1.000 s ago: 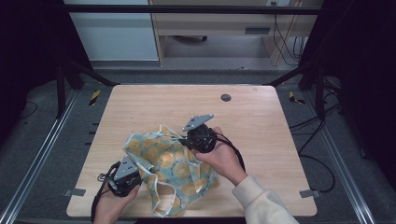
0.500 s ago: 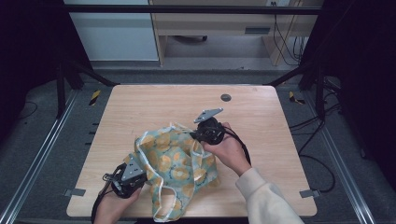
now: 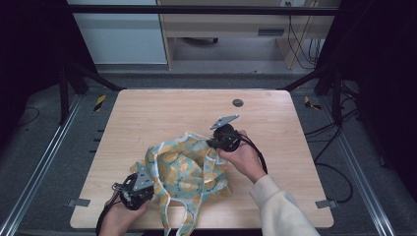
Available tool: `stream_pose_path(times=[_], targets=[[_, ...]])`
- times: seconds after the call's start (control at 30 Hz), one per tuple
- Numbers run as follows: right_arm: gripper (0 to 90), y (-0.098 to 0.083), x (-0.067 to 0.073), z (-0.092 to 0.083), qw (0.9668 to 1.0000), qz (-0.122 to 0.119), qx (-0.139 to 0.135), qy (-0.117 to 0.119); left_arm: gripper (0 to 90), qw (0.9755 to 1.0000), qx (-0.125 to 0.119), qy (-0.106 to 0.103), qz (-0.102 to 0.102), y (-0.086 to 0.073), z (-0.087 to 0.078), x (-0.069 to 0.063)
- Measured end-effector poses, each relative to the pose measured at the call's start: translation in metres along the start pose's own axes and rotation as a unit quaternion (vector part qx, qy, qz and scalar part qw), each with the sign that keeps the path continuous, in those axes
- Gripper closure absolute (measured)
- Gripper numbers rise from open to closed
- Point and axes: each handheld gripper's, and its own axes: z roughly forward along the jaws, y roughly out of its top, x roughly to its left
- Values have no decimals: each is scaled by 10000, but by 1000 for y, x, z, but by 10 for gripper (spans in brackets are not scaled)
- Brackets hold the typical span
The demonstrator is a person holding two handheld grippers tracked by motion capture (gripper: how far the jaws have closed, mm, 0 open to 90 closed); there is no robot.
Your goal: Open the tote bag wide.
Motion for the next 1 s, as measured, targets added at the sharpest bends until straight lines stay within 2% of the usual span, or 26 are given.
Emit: stream_pose_path(times=[0.23,0.4,0.6,0.8,0.9,1.0], targets=[[877,-9,-7,6,9999,117,65,-47,900,9999,145,-56,46,-1,2,0],[877,-15,-10,11,9997,168,151,-57,900,9992,386,-116,50,-3,7,0],[875,-19,-12,16,9995,197,233,-67,900,9984,552,-105,69,-5,9,0],[868,-26,-15,22,9989,285,357,-92,900,9984,561,-78,29,-5,10,1],[816,-28,-16,23,9987,347,367,-93,891,9987,516,-44,29,-5,8,1],[676,-27,-14,19,9992,303,214,-150,807,9993,362,37,-15,-5,2,2]])
